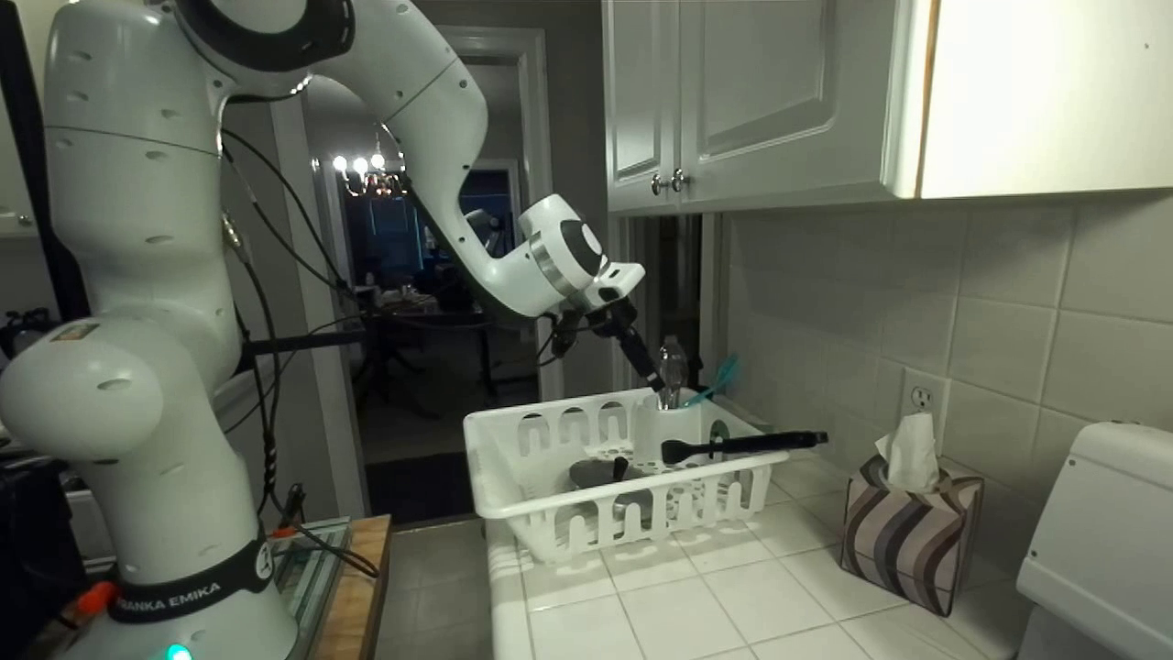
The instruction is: Put the blue object in the white mug
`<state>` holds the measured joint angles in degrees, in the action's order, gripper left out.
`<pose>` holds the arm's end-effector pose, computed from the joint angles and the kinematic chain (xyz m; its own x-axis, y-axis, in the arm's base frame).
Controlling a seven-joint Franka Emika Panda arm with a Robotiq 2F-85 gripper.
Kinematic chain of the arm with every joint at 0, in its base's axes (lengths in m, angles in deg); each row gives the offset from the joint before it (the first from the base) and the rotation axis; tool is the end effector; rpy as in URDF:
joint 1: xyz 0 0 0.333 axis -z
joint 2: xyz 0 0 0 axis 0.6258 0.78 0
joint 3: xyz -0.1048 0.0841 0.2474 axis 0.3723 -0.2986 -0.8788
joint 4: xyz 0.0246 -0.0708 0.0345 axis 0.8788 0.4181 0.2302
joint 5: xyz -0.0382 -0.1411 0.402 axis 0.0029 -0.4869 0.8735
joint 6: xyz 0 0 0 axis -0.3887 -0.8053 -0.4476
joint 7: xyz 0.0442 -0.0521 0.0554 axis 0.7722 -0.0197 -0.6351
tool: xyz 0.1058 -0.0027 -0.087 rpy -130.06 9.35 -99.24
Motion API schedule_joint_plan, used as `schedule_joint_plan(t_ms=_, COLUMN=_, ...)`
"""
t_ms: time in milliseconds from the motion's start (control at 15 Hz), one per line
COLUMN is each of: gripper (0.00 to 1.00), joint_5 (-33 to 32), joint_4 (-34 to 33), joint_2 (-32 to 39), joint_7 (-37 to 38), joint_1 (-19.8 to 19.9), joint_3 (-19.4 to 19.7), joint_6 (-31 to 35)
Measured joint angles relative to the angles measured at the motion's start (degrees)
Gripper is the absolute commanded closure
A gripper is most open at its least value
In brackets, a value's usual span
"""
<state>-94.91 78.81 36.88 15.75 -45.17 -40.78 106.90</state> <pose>0.5413 0.2225 0.2410 0.8048 -0.2214 0.5507 -0.2003 -0.9747 -0.0991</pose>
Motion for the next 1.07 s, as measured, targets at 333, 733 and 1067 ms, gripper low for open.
schedule_joint_plan(t_ms=333, gripper=0.0, joint_5=22.42, joint_4=5.02, joint_2=-2.41, joint_7=-21.8, joint_1=0.91, joint_3=-0.14, joint_6=1.49)
schedule_joint_plan(t_ms=733, gripper=0.0, joint_5=38.99, joint_4=6.22, joint_2=-8.23, joint_7=-41.38, joint_1=-0.58, joint_3=-0.06, joint_6=-6.32)
schedule_joint_plan(t_ms=1067, gripper=0.0, joint_5=42.2, joint_4=6.37, joint_2=-14.57, joint_7=-48.31, joint_1=-0.7, joint_3=0.24, joint_6=-13.71)
